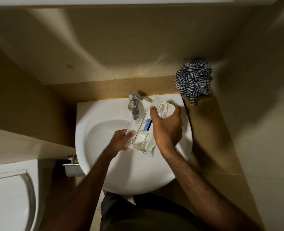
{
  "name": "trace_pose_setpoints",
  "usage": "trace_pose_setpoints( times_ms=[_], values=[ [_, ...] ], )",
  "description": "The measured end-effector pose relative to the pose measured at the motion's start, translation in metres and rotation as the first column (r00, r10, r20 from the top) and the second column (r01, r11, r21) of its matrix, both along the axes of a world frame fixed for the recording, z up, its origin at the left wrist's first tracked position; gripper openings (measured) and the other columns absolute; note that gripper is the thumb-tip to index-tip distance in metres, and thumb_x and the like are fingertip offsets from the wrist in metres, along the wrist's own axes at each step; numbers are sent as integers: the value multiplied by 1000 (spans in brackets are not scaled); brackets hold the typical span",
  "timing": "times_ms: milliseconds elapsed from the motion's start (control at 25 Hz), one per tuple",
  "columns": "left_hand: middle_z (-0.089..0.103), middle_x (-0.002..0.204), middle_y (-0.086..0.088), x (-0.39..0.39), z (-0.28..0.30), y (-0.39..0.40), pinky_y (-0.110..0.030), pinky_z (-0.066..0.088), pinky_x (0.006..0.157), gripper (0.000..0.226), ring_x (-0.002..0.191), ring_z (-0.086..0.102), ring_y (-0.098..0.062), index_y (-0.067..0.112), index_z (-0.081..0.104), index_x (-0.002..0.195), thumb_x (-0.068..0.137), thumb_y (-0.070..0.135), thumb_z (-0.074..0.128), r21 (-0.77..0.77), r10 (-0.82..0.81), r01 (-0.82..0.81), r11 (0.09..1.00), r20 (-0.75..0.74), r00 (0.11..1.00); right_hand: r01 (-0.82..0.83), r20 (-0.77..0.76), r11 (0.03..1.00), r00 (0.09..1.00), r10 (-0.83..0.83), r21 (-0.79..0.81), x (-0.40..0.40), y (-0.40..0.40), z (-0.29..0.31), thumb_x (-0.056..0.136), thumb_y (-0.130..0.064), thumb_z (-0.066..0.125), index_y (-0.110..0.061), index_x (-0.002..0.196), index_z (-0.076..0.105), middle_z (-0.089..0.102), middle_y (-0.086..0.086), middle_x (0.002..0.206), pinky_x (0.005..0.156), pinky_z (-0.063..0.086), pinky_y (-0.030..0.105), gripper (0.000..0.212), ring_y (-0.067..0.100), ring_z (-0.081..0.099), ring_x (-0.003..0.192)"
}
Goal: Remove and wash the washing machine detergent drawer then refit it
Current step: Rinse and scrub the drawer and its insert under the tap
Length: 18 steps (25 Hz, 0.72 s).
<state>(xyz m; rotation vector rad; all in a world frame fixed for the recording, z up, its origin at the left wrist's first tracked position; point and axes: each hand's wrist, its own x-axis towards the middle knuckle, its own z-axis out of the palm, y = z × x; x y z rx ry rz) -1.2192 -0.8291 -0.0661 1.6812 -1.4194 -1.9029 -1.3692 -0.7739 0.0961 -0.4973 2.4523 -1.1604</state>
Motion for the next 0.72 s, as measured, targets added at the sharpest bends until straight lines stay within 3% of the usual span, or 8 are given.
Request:
trace_pose_setpoints(
  times_ms=[120,240,400,520,600,720],
  values=[
    [74,66,-4,-15,4,2,-30,54,46,59,52,70,-21,13,75,72,86,70,69,-66,110,-98,993,221,969,8,2,1000,1000,-8,-10,-2,0,1,78,-61,76,-30,120,53,71,-7,113,82,48,36,57,16,62,97],
    [76,70,-3,-31,13,4,-34,60,59,74,63,74,-26,13,77,74,78,86,61,-86,141,-118,989,356,924,-1,9,1000,1000,1,-13,-7,-2,3,78,-63,76,-33,114,51,70,-8,111,88,58,45,53,19,67,102],
    [69,62,-2,-21,3,11,-28,48,45,56,52,62,-23,11,70,70,93,62,68,-135,133,-115,984,129,983,17,-21,999,1000,-18,-37,-11,-4,3,80,-65,75,-27,119,56,71,-8,114,90,57,45,58,19,68,104],
    [73,73,0,-6,-5,17,-26,51,48,30,66,67,-23,16,74,89,101,42,67,-120,152,-157,980,-50,987,39,-49,997,998,-42,-72,-10,-3,-3,81,-65,75,-27,121,56,70,-10,115,91,57,45,58,16,67,105],
    [72,74,2,-5,-7,19,-23,51,50,33,67,67,-21,17,74,90,100,47,65,-162,137,-141,977,-35,990,19,-55,995,998,-24,-94,-5,-3,-7,82,-66,74,-27,126,54,67,-9,120,93,56,46,62,16,66,109],
    [69,65,0,-19,0,12,-27,47,56,52,62,62,-19,18,66,67,95,62,64,-218,192,-164,962,115,975,-41,-142,989,990,20,-144,-7,-2,-11,89,-61,70,-25,141,50,56,-2,145,108,48,43,66,19,52,134]
  ],
)
